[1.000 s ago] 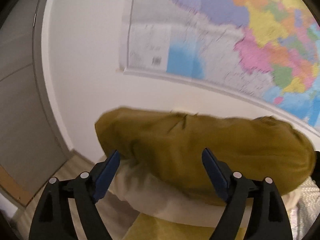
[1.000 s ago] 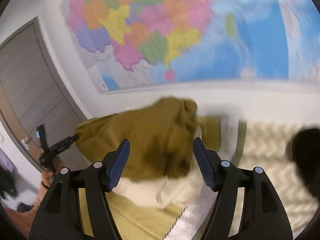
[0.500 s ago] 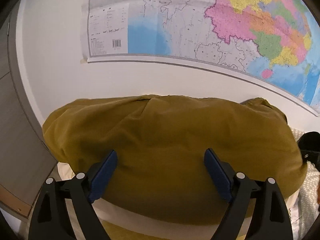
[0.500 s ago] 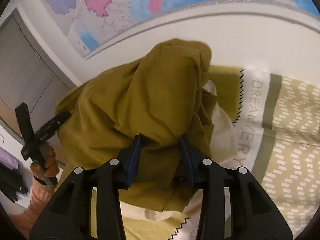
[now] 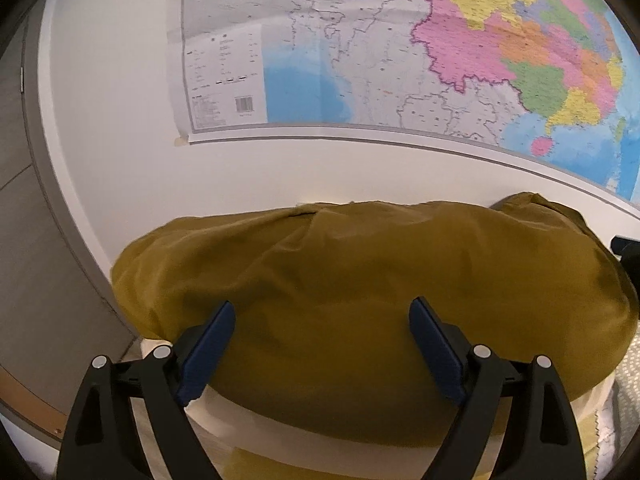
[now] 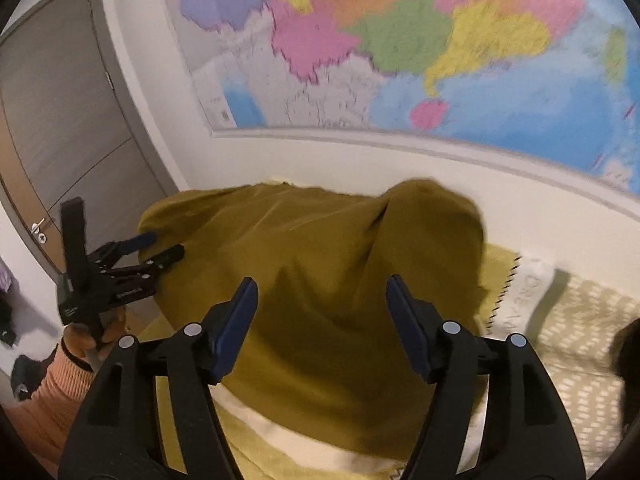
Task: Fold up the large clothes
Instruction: 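Lower the jacket bundle onto the cream folded clothes with both grippers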
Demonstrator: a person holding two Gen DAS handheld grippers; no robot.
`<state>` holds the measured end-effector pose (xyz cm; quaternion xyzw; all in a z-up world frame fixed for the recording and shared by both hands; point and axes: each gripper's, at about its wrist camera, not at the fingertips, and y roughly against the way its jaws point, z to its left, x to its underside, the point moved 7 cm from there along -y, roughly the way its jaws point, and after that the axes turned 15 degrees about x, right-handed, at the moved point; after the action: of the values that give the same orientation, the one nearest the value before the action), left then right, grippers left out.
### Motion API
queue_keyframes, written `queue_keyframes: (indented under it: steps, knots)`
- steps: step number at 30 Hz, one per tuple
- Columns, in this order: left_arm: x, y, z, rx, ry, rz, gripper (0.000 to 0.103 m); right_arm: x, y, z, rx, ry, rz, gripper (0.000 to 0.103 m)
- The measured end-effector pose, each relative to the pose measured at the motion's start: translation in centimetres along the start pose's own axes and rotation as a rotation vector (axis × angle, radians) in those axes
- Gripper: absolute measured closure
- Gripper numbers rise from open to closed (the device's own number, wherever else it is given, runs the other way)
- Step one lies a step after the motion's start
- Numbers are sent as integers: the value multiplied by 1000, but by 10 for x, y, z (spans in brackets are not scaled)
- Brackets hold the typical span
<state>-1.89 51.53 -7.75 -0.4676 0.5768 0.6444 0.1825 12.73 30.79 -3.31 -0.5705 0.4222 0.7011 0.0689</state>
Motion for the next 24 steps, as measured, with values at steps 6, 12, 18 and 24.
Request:
queue_keyframes:
  steps: [6, 12, 18, 24]
  knots:
    - [-4, -10, 42, -33, 53, 12, 14, 19, -42, -10, -42, -70, 123, 36]
    - [-6, -31, 63, -5, 100, 110, 14, 5, -21, -14, -71, -89, 95, 36]
    - [-43, -16, 64, -5, 68, 9, 8, -27, -28, -27, -7, -114, 41, 32]
    - [-13, -69, 112, -41, 204, 175, 8, 0, -84, -50, 16, -221, 195, 32]
